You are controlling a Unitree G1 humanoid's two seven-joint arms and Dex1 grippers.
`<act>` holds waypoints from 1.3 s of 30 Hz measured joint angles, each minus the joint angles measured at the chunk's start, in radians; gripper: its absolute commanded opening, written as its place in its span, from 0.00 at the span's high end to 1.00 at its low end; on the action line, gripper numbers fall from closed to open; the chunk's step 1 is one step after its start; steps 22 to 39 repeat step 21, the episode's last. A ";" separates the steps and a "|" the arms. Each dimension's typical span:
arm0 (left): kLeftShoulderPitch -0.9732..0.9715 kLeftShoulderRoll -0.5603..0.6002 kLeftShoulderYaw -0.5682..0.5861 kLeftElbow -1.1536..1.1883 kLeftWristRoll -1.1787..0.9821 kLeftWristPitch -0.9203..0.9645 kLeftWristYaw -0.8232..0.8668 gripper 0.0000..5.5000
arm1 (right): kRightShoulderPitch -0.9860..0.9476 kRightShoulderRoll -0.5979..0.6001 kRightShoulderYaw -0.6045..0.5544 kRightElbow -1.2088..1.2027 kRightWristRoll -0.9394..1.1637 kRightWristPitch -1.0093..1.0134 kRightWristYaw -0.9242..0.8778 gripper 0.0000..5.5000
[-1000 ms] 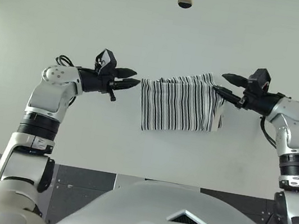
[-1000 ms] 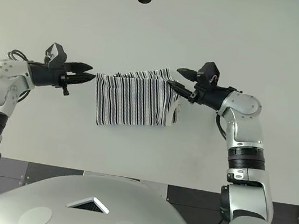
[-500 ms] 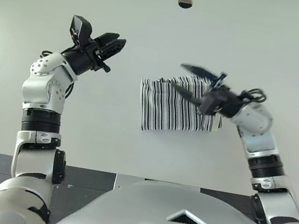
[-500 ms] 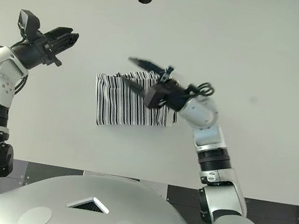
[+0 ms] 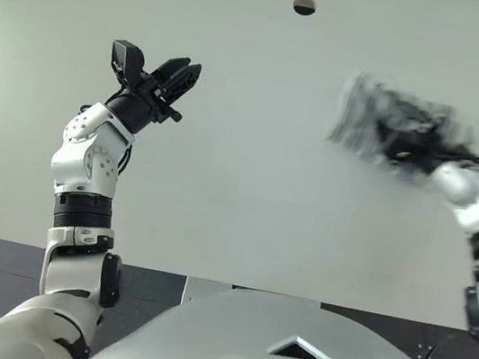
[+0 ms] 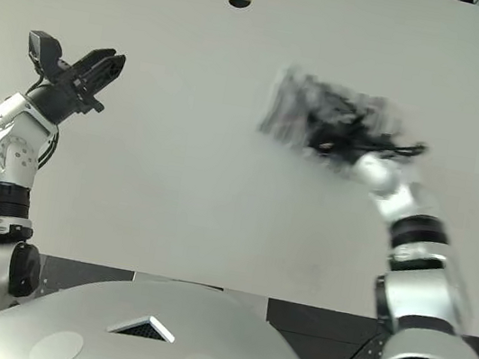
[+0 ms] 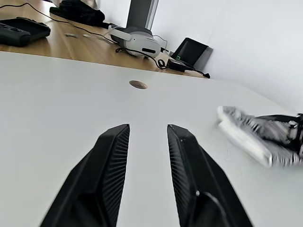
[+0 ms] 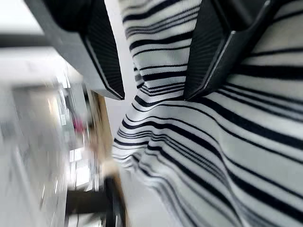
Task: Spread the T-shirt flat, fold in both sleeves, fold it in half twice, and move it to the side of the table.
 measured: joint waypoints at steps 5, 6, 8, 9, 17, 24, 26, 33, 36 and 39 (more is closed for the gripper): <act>-0.004 -0.053 0.051 -0.039 -0.039 -0.030 0.042 0.73 | 0.008 -0.155 -0.060 0.265 0.041 0.154 -0.009 0.58; -0.005 -0.060 0.050 -0.040 -0.039 -0.035 0.041 0.73 | 0.001 -0.142 -0.067 0.276 0.049 0.160 -0.015 0.58; -0.005 -0.060 0.050 -0.037 -0.038 -0.041 0.038 0.73 | -0.016 -0.120 -0.072 0.288 0.057 0.168 -0.029 0.58; -0.005 -0.060 0.050 -0.036 -0.038 -0.045 0.035 0.73 | -0.022 -0.106 -0.076 0.293 0.064 0.171 -0.044 0.58; 0.034 -0.079 0.076 -0.240 -0.016 -0.100 0.173 0.73 | 0.007 -0.117 -0.191 -0.275 -0.130 0.248 -0.494 0.58; -0.011 -0.169 0.052 -0.413 0.187 -0.269 0.418 0.73 | -0.022 0.132 -0.160 -0.619 -0.125 0.307 -0.511 0.58; -0.011 -0.169 0.052 -0.413 0.187 -0.269 0.418 0.73 | -0.022 0.132 -0.160 -0.619 -0.125 0.307 -0.511 0.58; -0.011 -0.169 0.052 -0.413 0.187 -0.269 0.418 0.73 | -0.022 0.132 -0.160 -0.619 -0.125 0.307 -0.511 0.58; -0.011 -0.169 0.052 -0.413 0.187 -0.269 0.418 0.73 | -0.022 0.132 -0.160 -0.619 -0.125 0.307 -0.511 0.58; -0.011 -0.169 0.052 -0.413 0.187 -0.269 0.418 0.73 | -0.022 0.132 -0.160 -0.619 -0.125 0.307 -0.511 0.58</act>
